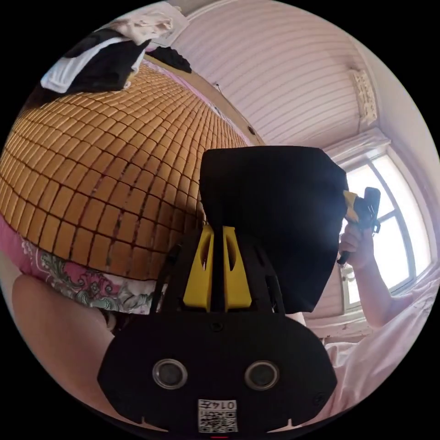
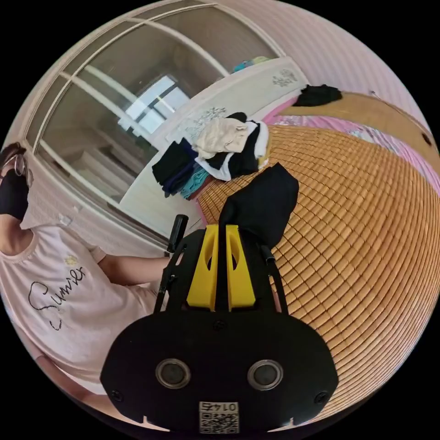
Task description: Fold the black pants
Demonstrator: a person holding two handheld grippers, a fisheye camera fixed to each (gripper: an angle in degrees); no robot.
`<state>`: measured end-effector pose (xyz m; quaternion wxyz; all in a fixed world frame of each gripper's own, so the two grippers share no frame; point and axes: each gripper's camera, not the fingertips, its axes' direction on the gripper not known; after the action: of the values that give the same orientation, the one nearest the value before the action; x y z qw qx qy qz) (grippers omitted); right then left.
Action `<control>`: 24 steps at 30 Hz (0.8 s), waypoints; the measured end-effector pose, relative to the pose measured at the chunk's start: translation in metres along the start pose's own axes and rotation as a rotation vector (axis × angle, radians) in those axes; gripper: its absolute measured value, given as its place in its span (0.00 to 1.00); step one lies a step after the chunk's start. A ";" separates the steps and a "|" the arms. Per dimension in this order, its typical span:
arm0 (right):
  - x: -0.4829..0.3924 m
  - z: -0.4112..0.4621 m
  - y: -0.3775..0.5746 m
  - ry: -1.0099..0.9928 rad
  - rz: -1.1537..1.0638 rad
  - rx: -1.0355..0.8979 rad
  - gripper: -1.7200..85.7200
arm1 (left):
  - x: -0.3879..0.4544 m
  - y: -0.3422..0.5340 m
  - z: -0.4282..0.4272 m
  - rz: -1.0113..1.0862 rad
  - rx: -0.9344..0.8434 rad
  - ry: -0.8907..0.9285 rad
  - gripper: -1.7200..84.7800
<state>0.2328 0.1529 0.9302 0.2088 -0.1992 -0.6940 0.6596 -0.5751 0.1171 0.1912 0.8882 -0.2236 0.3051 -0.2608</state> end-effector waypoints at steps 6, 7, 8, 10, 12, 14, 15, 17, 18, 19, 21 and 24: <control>-0.112 0.093 -0.137 0.022 -0.508 -0.193 0.04 | -0.011 0.012 -0.146 -0.105 0.491 -0.069 0.02; -0.119 0.099 -0.150 0.025 -0.538 -0.201 0.04 | -0.010 0.012 -0.160 -0.118 0.548 -0.073 0.02; -0.130 0.111 -0.178 0.037 -0.586 -0.217 0.04 | -0.008 0.011 -0.187 -0.130 0.656 -0.084 0.02; -0.142 0.127 -0.223 0.081 -0.645 -0.235 0.04 | 0.002 0.002 -0.220 -0.110 0.794 -0.117 0.02; -0.150 0.153 -0.291 0.165 -0.675 -0.254 0.05 | 0.018 -0.031 -0.253 -0.058 0.916 -0.187 0.04; -0.146 0.179 -0.346 0.284 -0.626 -0.239 0.07 | 0.024 -0.070 -0.269 -0.033 0.948 -0.260 0.05; -0.140 0.200 -0.378 0.364 -0.565 -0.232 0.08 | 0.023 -0.098 -0.277 -0.052 0.965 -0.306 0.06; -0.124 0.234 -0.410 0.448 -0.402 -0.266 0.09 | 0.015 -0.137 -0.282 -0.075 0.949 -0.423 0.06; -0.114 0.257 -0.417 0.430 -0.310 -0.306 0.10 | 0.005 -0.160 -0.281 -0.107 0.875 -0.497 0.07; -0.112 0.268 -0.416 0.407 -0.286 -0.316 0.10 | -0.002 -0.169 -0.280 -0.122 0.830 -0.516 0.07; -0.113 0.313 -0.394 0.338 -0.298 -0.314 0.10 | -0.025 -0.186 -0.273 -0.125 0.672 -0.543 0.08; -0.116 0.372 -0.352 0.365 -0.369 -0.438 0.09 | -0.021 -0.163 -0.285 -0.034 0.666 -0.575 0.09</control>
<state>0.1235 -0.2386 1.2630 0.3976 -0.2250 -0.7948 0.3994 -0.8309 -0.0628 0.0877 0.9561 0.0064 -0.0589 -0.2870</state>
